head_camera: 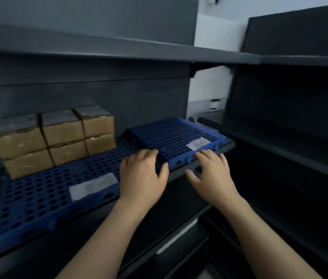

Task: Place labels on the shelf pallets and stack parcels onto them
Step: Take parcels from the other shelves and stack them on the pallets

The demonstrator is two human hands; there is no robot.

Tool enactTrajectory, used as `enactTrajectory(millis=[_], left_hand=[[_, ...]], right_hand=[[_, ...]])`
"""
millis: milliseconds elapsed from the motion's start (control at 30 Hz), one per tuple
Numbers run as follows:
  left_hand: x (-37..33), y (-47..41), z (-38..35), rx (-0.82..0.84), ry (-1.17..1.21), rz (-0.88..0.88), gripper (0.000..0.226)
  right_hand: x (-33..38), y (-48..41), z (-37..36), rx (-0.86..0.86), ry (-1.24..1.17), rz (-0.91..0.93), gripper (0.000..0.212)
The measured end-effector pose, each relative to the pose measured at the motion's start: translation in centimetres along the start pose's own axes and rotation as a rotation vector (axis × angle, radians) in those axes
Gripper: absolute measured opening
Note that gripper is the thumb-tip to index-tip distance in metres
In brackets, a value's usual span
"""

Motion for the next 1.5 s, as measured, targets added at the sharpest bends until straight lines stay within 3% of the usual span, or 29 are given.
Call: enactTrajectory(millis=[267, 533, 933, 1200, 1500], left_hand=[[-15.8, 7.4, -7.9, 0.199, 0.157, -0.255, 0.048], [-34.2, 20.3, -12.9, 0.348, 0.303, -0.451, 0.045], [-57.4, 40.8, -17.6, 0.643, 0.424, -0.789, 0.047], [-68.8, 48.4, -21.3, 0.754, 0.460, -0.934, 0.049], [-83.2, 52.6, -26.8, 0.829, 0.457, -1.069, 0.046]], right_hand=[[-15.7, 14.8, 5.7, -0.014, 0.120, -0.332, 0.061], [-29.5, 33.9, 14.4, 0.018, 0.282, -0.633, 0.061], [-42.8, 60.5, 24.6, 0.015, 0.376, -1.078, 0.061], [-50.7, 71.8, 29.0, -0.027, 0.392, -1.315, 0.059], [-62.4, 76.3, 33.0, -0.046, 0.359, -1.428, 0.055]])
Point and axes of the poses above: each hand's wrist, its own y-axis away from the middle knuckle, its own z-axis out of the back of the hand, x = y × z, the point moved 9 cm from there along -y, towards the middle knuckle, and after that the axes turned 1 degree about z, right-handed, at the moved point
